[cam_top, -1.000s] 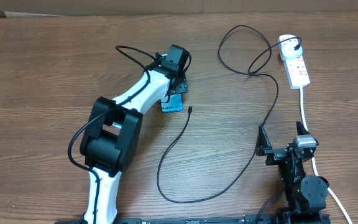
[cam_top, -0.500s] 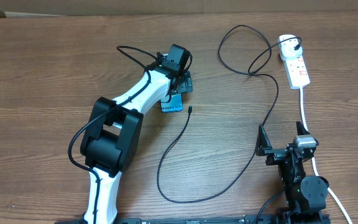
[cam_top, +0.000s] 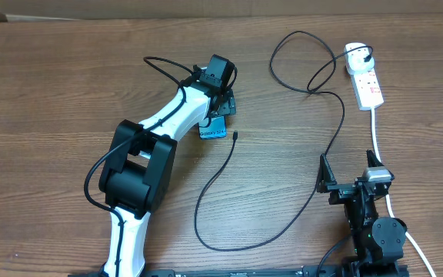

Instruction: Plug charger to phone and switch on socket

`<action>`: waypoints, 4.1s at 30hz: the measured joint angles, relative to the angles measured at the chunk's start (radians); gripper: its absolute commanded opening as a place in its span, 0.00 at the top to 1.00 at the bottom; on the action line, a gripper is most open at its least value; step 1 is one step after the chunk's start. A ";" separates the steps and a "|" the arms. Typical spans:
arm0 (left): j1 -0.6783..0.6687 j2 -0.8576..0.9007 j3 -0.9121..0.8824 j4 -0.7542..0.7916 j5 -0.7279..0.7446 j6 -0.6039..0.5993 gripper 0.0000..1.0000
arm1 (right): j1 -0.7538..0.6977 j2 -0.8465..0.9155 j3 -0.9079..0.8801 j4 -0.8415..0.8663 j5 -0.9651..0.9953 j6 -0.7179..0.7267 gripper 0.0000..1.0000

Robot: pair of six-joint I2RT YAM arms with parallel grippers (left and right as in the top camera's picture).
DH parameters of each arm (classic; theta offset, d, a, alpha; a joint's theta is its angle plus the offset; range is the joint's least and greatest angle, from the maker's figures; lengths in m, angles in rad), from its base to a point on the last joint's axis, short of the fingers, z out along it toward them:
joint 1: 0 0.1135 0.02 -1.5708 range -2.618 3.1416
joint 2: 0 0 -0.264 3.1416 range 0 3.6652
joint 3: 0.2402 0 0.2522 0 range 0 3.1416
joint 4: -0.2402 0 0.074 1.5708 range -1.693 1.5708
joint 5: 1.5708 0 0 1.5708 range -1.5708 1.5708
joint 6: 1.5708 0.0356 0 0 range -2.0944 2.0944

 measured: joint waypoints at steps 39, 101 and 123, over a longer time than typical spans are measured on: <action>0.000 0.000 0.003 -0.017 -0.008 0.000 0.23 | 0.000 0.000 0.000 0.001 0.000 0.000 0.00; -0.001 0.000 0.018 -0.098 -0.011 0.004 0.25 | 0.000 0.000 0.000 0.000 0.000 0.000 0.00; -0.001 0.000 0.022 -0.107 -0.003 0.003 0.25 | 0.000 0.000 0.000 0.000 0.000 0.000 0.00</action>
